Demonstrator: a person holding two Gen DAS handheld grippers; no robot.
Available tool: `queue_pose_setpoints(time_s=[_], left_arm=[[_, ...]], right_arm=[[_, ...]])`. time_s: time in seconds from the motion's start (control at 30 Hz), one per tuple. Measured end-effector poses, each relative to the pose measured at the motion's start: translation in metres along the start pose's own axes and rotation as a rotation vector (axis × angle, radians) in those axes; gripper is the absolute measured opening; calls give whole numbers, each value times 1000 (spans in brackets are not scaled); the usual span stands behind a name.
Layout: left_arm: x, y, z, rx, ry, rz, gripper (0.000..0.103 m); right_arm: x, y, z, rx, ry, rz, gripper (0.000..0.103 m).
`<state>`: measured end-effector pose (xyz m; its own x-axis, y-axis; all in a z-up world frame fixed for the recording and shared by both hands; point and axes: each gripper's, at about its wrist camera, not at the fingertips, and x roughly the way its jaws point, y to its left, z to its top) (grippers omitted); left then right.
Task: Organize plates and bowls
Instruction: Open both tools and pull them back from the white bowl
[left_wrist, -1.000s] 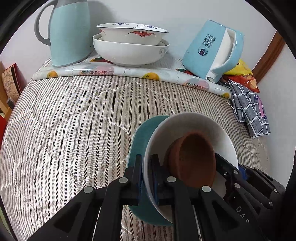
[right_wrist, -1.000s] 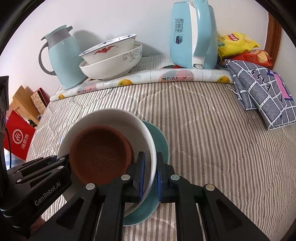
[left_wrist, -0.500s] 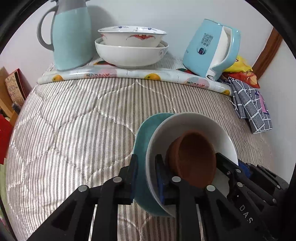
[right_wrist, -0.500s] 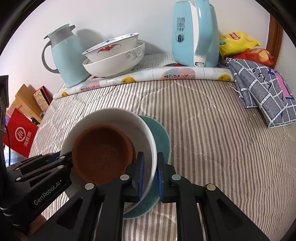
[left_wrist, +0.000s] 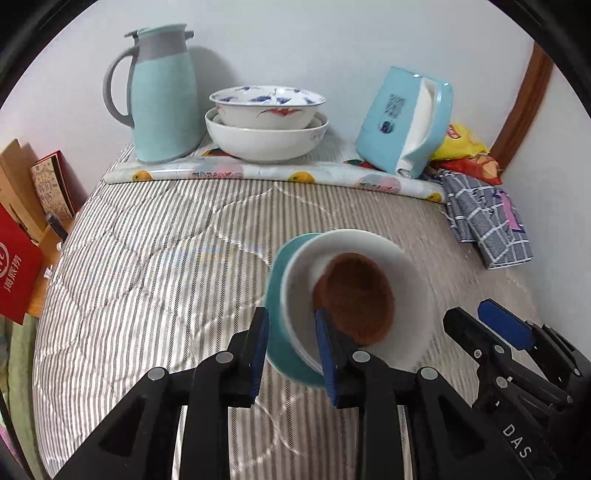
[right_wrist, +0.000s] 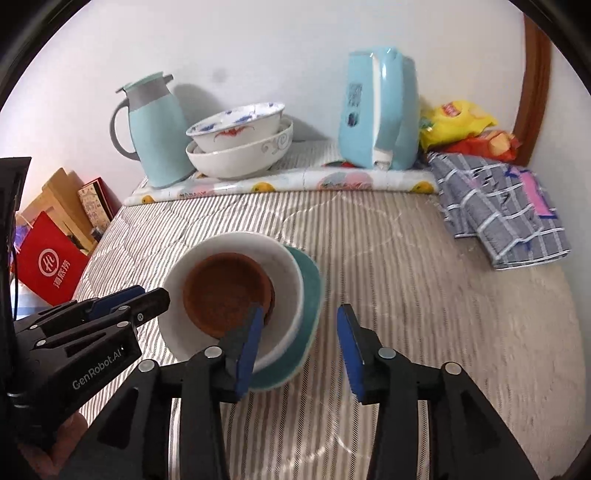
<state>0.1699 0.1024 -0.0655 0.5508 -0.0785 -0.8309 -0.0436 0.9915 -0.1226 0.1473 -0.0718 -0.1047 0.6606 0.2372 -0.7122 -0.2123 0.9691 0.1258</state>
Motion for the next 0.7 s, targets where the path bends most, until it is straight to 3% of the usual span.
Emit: queue_pose_setpoints(time_s=[0.13, 0.47, 0.57, 0.7], left_arm=[[-18, -11, -9, 6, -20, -6, 32], [-65, -44, -36, 21, -72, -20, 34], [-81, -56, -45, 28, -96, -16, 44], [-105, -70, -57, 39, -146, -6, 51]], right_arm=[[-26, -7, -7, 0, -36, -35, 56], [-79, -35, -36, 48, -50, -43, 57], [-95, -43, -44, 51, -57, -41, 57], [-119, -52, -56, 69, -82, -44, 58]])
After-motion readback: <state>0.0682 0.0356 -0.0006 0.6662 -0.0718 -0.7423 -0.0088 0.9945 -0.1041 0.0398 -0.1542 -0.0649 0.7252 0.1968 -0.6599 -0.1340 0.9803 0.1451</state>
